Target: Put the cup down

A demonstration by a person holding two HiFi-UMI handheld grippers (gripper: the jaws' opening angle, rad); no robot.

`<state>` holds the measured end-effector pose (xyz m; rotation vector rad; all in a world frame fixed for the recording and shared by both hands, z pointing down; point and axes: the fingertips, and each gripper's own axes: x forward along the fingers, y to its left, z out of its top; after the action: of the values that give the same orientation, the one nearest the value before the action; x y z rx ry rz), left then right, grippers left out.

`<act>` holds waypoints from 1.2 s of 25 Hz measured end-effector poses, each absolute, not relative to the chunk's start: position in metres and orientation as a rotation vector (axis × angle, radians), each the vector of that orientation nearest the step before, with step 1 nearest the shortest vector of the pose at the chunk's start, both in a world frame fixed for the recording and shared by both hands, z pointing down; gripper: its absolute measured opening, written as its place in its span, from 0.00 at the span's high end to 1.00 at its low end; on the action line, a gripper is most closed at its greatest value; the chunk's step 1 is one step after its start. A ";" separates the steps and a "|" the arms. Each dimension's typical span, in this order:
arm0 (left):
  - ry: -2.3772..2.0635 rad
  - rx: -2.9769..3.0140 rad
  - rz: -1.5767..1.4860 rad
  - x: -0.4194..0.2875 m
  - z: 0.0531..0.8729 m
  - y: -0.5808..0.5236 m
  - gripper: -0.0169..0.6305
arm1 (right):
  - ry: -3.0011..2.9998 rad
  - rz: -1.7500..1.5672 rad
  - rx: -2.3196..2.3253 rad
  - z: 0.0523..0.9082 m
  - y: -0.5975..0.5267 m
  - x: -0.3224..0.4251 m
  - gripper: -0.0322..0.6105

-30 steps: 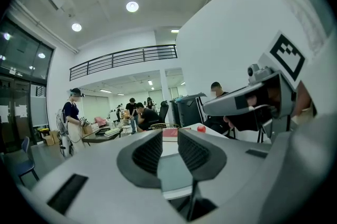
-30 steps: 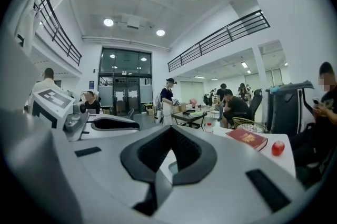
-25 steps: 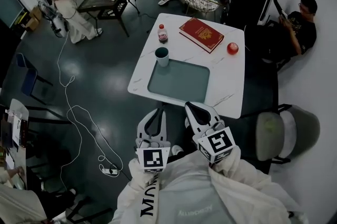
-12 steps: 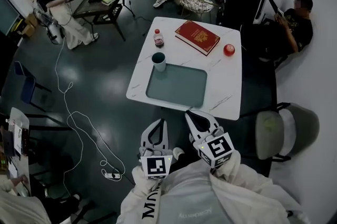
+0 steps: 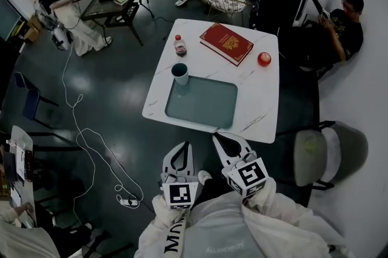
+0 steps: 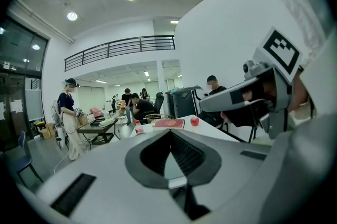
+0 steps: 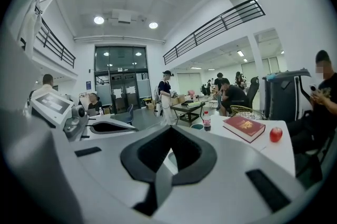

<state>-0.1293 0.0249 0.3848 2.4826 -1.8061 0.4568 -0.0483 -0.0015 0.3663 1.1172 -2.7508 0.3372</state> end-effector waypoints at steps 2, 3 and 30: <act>-1.812 2.472 0.467 -0.124 0.386 0.021 0.96 | -2.784 0.296 1.076 0.361 -0.002 -0.047 0.94; -1.818 2.468 0.471 -0.121 0.385 0.019 0.96 | -2.802 0.280 1.058 0.357 -0.002 -0.046 0.94; -1.921 2.401 0.520 -0.054 0.369 -0.006 0.96 | -2.799 0.407 1.056 0.362 -0.044 0.023 0.94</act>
<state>-0.0543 -0.0060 0.3685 2.4011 -1.9214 0.5196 0.0230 -0.0437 0.3618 1.0558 -2.7987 0.4067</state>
